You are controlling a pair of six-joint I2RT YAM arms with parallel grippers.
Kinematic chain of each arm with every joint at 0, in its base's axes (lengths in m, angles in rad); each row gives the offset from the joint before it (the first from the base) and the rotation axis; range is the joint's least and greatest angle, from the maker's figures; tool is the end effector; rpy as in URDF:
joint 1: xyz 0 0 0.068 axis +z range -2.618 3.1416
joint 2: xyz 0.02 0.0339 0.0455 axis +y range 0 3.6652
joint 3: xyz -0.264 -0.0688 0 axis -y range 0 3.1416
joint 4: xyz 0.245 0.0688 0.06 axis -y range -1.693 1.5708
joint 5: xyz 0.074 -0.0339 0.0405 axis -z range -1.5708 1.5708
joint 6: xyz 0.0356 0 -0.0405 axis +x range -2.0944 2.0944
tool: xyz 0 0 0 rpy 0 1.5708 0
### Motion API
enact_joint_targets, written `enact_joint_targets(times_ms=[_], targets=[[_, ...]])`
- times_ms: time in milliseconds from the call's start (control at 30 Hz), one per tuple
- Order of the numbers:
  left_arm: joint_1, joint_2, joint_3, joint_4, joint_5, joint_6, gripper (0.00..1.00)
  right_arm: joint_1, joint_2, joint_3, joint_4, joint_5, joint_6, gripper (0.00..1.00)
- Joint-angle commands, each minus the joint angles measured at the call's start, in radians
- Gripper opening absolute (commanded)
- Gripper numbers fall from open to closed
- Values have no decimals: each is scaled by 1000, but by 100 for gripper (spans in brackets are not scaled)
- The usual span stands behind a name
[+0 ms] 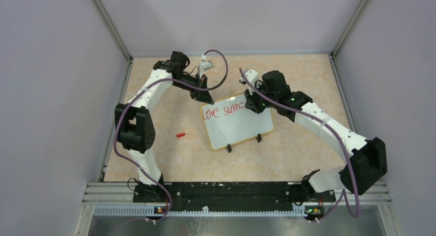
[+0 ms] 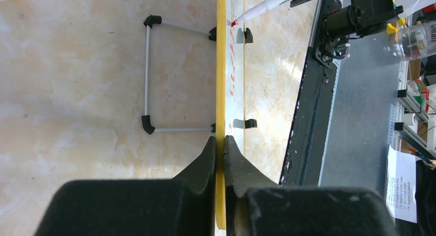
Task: Write a sentence on the whiteboard
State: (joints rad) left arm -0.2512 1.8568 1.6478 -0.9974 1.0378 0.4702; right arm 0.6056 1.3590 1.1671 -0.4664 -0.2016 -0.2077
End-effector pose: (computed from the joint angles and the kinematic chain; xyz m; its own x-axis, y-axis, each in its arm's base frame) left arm 0.3599 -0.1240 0.2886 -0.6149 0.3955 -0.6823 0.7877 0.2655 -0.5559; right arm 0.2447 0.1781 0.3172 -0.3503 -0.4883 -0.7993 -0.7769 0.6282 -0.0433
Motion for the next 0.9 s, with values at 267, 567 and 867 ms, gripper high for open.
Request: enact_joint_targets(times_ms=[267,567,867], targets=[[-16,-15,1,2,0,21,0,-58,-70,60,-30,-17,3,0],[-16,-17,1,4,0,18,0,-66,-61,52,-20,-9,-6,0],[-15,-21,-5,5,-3,20,0,-66,-25,56,-8,4,-9,0]])
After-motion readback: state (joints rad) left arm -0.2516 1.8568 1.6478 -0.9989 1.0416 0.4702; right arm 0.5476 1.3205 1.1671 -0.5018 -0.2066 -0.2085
